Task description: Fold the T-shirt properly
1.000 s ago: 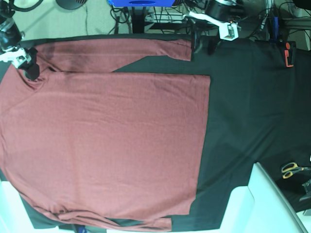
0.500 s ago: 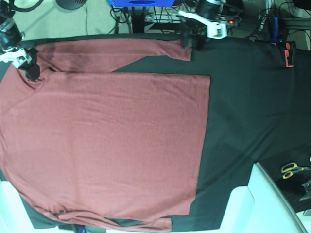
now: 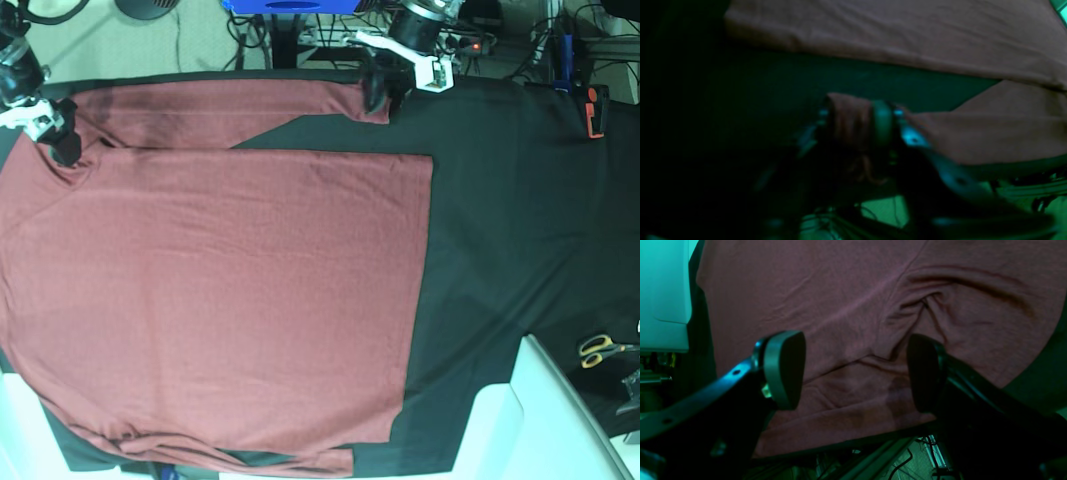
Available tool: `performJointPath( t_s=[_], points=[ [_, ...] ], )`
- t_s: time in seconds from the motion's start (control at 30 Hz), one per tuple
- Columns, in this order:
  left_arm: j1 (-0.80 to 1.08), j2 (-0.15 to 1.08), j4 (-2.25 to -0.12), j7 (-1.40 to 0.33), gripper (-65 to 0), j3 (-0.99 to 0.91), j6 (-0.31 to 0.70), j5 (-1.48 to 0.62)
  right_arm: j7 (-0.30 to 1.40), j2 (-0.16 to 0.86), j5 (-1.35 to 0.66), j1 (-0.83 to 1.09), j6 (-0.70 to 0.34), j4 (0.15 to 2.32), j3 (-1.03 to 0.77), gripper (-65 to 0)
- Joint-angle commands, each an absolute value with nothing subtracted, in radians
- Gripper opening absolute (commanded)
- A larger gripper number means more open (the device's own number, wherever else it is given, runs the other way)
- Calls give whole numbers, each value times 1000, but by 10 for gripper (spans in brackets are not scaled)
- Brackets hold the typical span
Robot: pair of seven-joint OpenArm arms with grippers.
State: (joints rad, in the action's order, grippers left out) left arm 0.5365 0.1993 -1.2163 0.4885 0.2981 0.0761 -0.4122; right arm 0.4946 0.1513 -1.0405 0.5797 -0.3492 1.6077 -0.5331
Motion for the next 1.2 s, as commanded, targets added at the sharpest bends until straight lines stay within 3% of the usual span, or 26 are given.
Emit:
performJointPath(
  t_s=[0.0, 0.07, 0.33, 0.53, 1.17],
  points=[
    [536, 199, -1227, 516, -587, 305, 81, -409, 478, 165, -1056, 584, -361, 1618, -545, -215],
    [535, 199, -1227, 516, -650, 305, 81, -409, 478, 165, -1056, 584, -361, 1618, -559, -215],
    [506, 199, -1247, 354, -650, 298, 81, -409, 478, 160, -1056, 559, -352, 1549, -657, -216],
    [524, 206, -1330, 352, -650, 297, 81, -409, 478, 174, -1056, 512, -352, 1336, -693, -218],
    [539, 208, -1372, 351, -650, 297, 81, -409, 478, 278, -1056, 404, -361, 1116, -684, -218]
  ],
)
